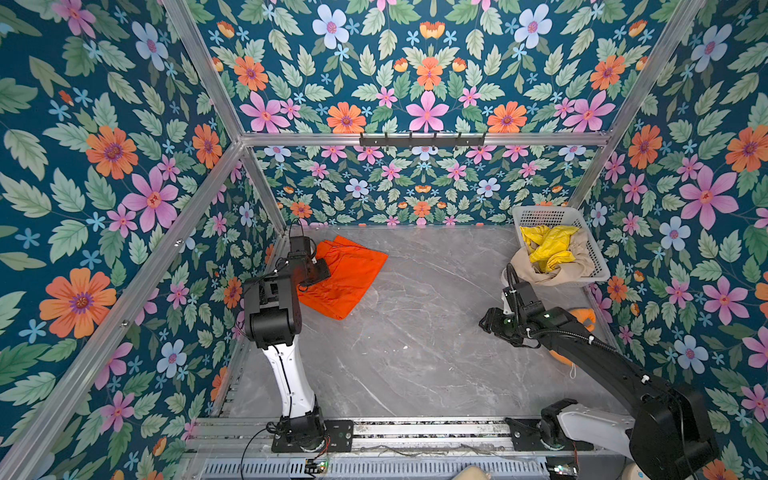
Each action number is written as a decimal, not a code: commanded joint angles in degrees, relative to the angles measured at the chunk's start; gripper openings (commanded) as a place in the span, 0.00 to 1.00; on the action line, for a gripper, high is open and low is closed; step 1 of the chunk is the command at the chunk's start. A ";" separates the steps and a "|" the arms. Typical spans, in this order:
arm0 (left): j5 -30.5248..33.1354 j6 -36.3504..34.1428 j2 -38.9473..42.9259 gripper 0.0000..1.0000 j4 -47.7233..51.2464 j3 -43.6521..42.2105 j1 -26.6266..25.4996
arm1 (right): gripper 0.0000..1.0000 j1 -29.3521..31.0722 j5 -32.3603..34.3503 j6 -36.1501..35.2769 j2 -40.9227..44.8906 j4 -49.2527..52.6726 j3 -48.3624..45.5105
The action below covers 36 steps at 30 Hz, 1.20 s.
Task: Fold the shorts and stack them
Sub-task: 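Carry the folded orange shorts with the left gripper to the table corner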
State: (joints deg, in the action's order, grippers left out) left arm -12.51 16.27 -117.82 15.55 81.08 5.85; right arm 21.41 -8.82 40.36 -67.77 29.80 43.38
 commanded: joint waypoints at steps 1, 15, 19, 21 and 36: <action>-3.16 0.46 4.94 0.51 4.35 0.06 -1.06 | 0.60 -0.03 0.38 0.60 -0.11 0.08 0.78; -0.60 0.37 9.96 0.49 0.03 -5.68 -18.28 | 0.60 0.00 -1.28 -0.43 1.95 -0.94 4.30; -0.69 2.71 4.10 0.49 -3.83 -2.69 -18.68 | 0.60 -0.04 -1.03 -0.81 3.22 0.25 4.05; -0.77 3.86 1.28 0.49 -4.84 -0.78 -18.69 | 0.60 0.01 -0.87 -0.64 4.06 0.53 3.49; -2.71 9.41 -12.07 0.49 -9.49 9.12 -15.92 | 0.60 0.03 1.22 -0.46 8.41 3.25 1.19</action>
State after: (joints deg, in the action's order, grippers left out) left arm -15.59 23.97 -128.22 2.17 89.43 -10.63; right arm 21.37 -8.80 39.90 -59.86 31.90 44.64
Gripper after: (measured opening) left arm 0.489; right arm 0.597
